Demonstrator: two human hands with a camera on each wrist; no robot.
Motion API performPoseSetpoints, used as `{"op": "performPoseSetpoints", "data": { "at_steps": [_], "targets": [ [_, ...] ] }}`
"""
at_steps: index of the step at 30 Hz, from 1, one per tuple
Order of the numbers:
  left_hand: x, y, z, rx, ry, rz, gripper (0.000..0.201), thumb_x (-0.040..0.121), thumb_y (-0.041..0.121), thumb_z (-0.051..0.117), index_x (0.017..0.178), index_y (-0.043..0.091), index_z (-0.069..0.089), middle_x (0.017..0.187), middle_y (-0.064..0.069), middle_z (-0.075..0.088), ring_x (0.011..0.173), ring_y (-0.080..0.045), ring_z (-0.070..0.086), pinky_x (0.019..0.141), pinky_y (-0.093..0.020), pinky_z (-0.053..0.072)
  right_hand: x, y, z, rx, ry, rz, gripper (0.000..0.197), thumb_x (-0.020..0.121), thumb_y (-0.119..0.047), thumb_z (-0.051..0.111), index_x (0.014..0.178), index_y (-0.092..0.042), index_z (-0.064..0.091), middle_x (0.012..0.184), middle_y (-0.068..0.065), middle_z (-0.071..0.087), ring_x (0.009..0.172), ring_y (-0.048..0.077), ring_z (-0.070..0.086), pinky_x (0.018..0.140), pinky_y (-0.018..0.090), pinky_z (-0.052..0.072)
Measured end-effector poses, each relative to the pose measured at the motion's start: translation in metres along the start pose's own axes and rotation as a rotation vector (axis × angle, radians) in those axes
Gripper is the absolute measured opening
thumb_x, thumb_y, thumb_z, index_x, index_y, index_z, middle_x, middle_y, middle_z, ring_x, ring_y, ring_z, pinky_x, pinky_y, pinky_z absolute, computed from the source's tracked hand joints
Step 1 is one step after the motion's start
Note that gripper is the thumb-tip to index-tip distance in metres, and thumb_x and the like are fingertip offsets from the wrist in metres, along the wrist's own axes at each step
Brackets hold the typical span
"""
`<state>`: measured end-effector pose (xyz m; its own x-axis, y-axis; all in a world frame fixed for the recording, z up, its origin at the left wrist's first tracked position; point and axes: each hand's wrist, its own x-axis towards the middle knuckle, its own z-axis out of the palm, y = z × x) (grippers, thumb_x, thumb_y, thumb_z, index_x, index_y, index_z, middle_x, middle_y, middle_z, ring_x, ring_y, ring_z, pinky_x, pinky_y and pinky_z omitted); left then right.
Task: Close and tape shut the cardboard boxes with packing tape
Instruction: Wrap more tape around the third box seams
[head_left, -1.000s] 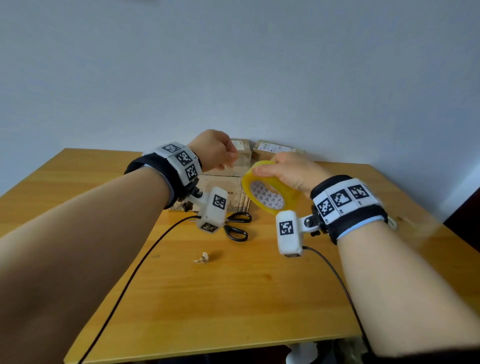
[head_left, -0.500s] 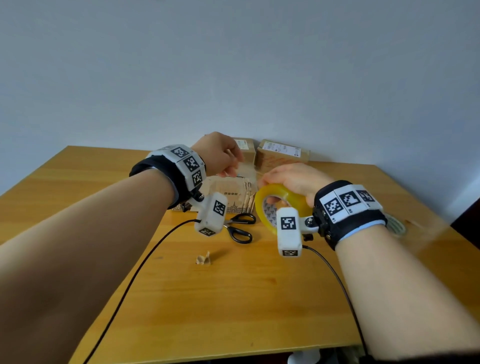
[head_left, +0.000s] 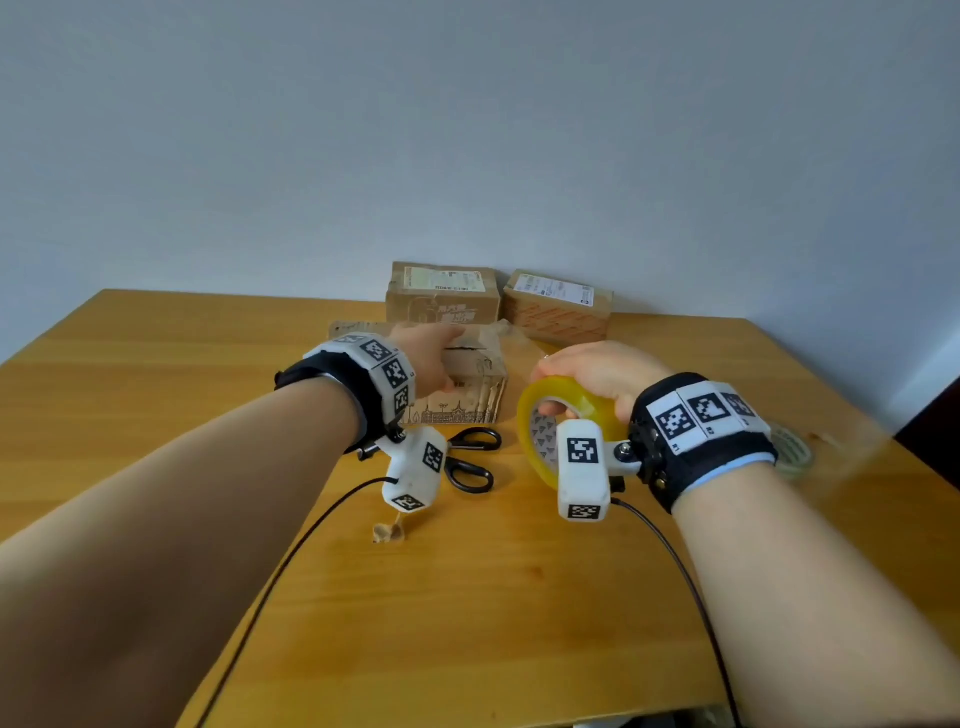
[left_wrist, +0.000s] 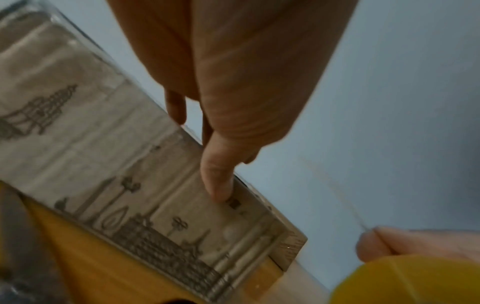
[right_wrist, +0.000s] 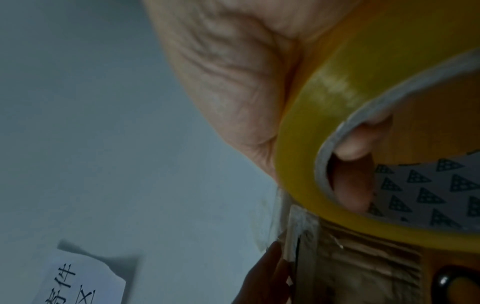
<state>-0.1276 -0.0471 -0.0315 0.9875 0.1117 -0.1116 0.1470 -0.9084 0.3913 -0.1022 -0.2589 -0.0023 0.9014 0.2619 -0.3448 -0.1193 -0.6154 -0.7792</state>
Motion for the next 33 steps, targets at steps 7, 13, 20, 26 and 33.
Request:
{"op": "performPoseSetpoints", "data": {
  "at_steps": [7,13,20,26,33],
  "targets": [
    [0.008,0.019,-0.017,-0.344,-0.044,-0.071,0.077,0.08,0.039,0.079,0.146,0.02,0.044,0.143,-0.001,0.05,0.129,-0.024,0.049,0.111,-0.048,0.039,0.005,0.003,0.006,0.186,0.041,0.049,0.024,0.1,-0.026,0.064,0.106,-0.006,0.075,0.091,0.018,0.079,0.081,0.026,0.07,0.065,0.03,0.055],
    [0.018,0.032,-0.031,-0.503,0.05,-0.051,0.023,0.081,0.038,0.078,0.089,0.019,0.069,0.099,0.003,0.065,0.099,-0.015,0.057,0.087,-0.03,0.044,0.005,0.001,0.012,0.219,-0.015,0.033,0.021,0.1,-0.028,0.065,0.103,-0.01,0.074,0.094,0.018,0.078,0.08,0.027,0.071,0.071,0.034,0.056],
    [0.036,0.044,-0.041,-0.354,0.118,-0.081,0.018,0.087,0.023,0.074,0.104,0.015,0.072,0.104,0.002,0.064,0.098,-0.015,0.052,0.083,-0.029,0.038,-0.006,-0.002,0.018,0.323,-0.13,0.056,0.035,0.103,-0.031,0.06,0.11,0.003,0.064,0.078,0.02,0.073,0.059,0.027,0.066,0.059,0.034,0.059],
    [0.048,0.038,-0.03,-0.267,0.132,-0.132,0.023,0.085,0.023,0.077,0.104,0.012,0.073,0.109,-0.002,0.069,0.105,-0.021,0.061,0.091,-0.036,0.049,0.0,-0.003,0.028,0.275,-0.13,0.074,0.047,0.097,-0.044,0.066,0.112,0.0,0.065,0.086,0.017,0.077,0.083,0.033,0.071,0.088,0.048,0.061],
    [0.057,0.036,-0.018,-0.248,0.053,-0.017,0.01,0.089,0.011,0.066,0.079,0.013,0.062,0.08,-0.003,0.062,0.074,-0.016,0.055,0.067,-0.026,0.046,0.003,-0.001,0.034,0.206,-0.102,0.086,0.049,0.095,-0.051,0.064,0.115,-0.006,0.064,0.088,0.012,0.079,0.081,0.029,0.077,0.081,0.046,0.064]
  ]
}}
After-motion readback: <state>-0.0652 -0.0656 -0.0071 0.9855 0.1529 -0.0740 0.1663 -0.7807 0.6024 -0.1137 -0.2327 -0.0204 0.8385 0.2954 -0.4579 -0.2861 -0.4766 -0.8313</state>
